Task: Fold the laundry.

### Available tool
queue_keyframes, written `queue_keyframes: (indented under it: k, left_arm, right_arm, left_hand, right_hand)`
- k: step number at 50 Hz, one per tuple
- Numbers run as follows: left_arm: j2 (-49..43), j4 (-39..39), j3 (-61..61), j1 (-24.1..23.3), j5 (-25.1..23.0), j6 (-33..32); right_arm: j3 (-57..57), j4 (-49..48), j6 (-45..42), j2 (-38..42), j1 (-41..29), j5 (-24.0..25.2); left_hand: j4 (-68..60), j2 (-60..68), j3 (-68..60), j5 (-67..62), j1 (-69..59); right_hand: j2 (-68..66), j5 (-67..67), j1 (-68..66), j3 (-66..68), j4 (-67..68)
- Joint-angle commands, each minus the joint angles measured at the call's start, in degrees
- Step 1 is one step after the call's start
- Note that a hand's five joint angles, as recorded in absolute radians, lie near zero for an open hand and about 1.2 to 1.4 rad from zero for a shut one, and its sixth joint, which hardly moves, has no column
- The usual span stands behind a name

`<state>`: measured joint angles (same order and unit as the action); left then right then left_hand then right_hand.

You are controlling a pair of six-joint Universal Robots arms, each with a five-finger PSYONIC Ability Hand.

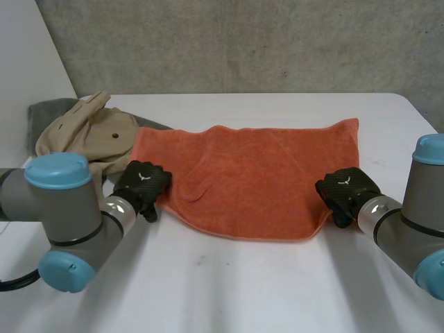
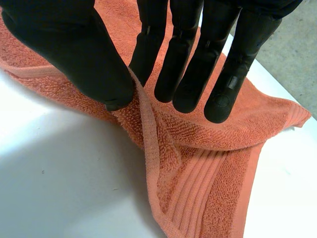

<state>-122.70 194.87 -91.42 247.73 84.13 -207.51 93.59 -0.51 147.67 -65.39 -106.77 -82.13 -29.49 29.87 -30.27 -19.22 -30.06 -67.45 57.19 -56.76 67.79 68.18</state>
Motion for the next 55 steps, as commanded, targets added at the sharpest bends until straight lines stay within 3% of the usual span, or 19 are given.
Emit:
queue_keyframes:
  k: [1, 13, 19, 26, 29, 31, 42, 49, 55]
  left_arm:
    - [-2.63, -0.02, 3.88, -1.28, 0.07, 0.61]
    - [-7.82, 0.33, 9.95, -1.46, 1.56, 1.58]
    - [-8.35, 2.35, 10.04, -1.28, 2.35, 0.88]
    - [-2.04, 0.77, 5.21, -1.90, 2.53, 0.35]
    - [2.97, -0.98, 1.70, -1.90, 2.36, -0.53]
    - [5.00, -1.60, 0.29, -1.90, 2.27, -1.32]
    - [10.99, -5.64, -2.88, -1.55, 2.27, -3.96]
    - [10.64, -5.65, -2.88, -1.02, 2.27, -3.78]
    - [10.46, -6.00, -2.88, -1.02, 2.27, -3.70]
  right_arm:
    - [0.01, 0.07, -0.10, 0.00, 0.07, -0.05]
    - [0.28, -0.02, -0.19, 0.00, 0.07, -0.05]
    - [0.19, 0.16, -0.10, -0.17, 0.16, 0.12]
    - [-0.86, 5.86, -1.33, -0.87, 0.51, 0.39]
    - [-1.65, 9.91, -1.16, -3.94, 0.69, 1.09]
    - [-2.01, 9.92, -0.54, -6.05, 1.30, 2.49]
    - [0.18, 8.51, 10.88, -7.47, 13.68, 5.22]
    - [5.98, 6.58, 12.81, -7.47, 19.66, 9.43]
    - [10.82, 0.43, 18.87, -7.29, 19.94, 10.76]
  left_hand:
    - [-4.94, 4.57, -4.16, -5.21, -4.37]
    - [-21.41, 21.03, -20.63, -21.68, -20.84]
    - [-50.47, 50.10, -49.70, -50.75, -49.91]
    - [-50.51, 50.13, -49.73, -50.78, -49.94]
    - [-50.51, 50.13, -49.73, -50.78, -49.94]
    - [-50.51, 50.13, -49.73, -50.78, -49.94]
    - [-50.51, 50.13, -49.73, -50.78, -49.94]
    - [-50.51, 50.13, -49.73, -50.78, -49.94]
    - [-50.51, 50.13, -49.73, -50.78, -49.94]
  right_hand:
    - [-12.55, 12.81, -23.24, 12.21, 11.82]
    - [-12.55, 12.81, -23.24, 12.21, 11.82]
    - [-12.55, 12.81, -23.24, 12.21, 11.82]
    - [-12.55, 12.81, -23.24, 12.21, 11.82]
    - [19.42, -19.16, 8.73, -19.77, -20.15]
    - [26.23, -25.97, 15.54, -26.57, -26.95]
    - [32.30, -32.04, 21.61, -32.64, -33.03]
    - [32.97, -32.72, 22.29, -33.32, -33.70]
    - [32.81, -32.55, 22.12, -33.15, -33.53]
